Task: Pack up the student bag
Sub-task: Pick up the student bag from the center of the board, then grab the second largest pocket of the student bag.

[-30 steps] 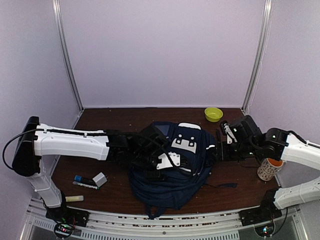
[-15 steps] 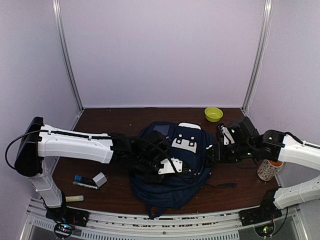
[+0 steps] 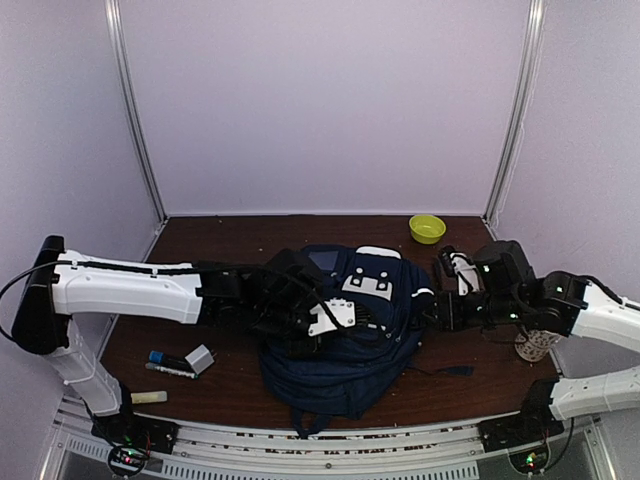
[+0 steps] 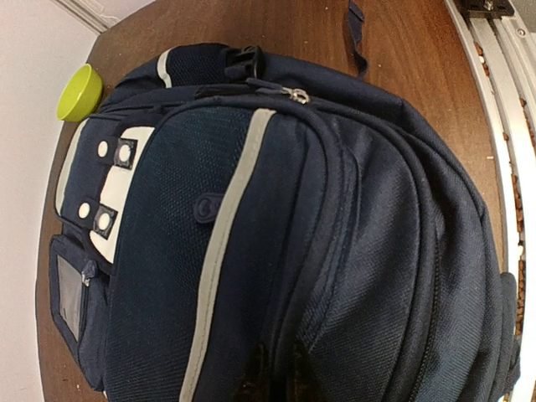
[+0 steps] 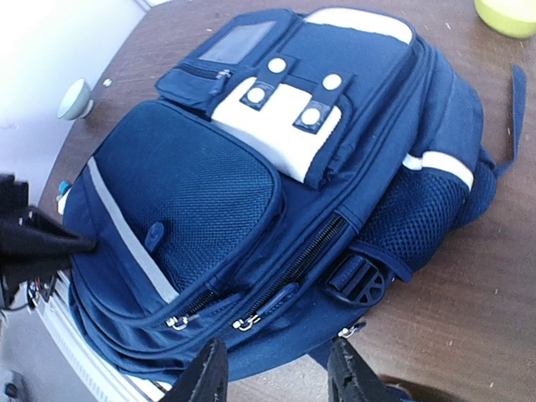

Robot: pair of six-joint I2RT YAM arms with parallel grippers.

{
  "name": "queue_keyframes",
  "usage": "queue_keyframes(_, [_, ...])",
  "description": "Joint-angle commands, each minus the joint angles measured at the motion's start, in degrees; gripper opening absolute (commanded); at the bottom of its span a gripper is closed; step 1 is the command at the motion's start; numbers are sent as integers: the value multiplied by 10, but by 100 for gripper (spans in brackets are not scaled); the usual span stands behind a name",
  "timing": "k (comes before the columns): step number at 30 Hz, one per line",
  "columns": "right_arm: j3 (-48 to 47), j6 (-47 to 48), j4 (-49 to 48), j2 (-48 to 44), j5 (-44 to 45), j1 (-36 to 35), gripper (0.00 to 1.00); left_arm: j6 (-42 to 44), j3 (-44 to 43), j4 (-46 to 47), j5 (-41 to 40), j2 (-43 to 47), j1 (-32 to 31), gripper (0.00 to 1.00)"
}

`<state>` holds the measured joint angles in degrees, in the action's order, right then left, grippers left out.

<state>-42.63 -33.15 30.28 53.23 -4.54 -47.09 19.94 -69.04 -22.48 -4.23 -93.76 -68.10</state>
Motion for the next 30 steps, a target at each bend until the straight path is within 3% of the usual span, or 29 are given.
queue_keyframes(1, [42, 92, -75, -43, 2, -21, 42, -42, 22, 71, -16, 50, 23, 0])
queue_keyframes(10, [56, 235, -133, -59, -11, -71, 45, -69, 85, 102, -8, 110, 57, 0])
queue_keyframes(30, [-24, 612, -41, 74, -47, -82, 42, -122, 148, 163, 40, 159, 88, 0])
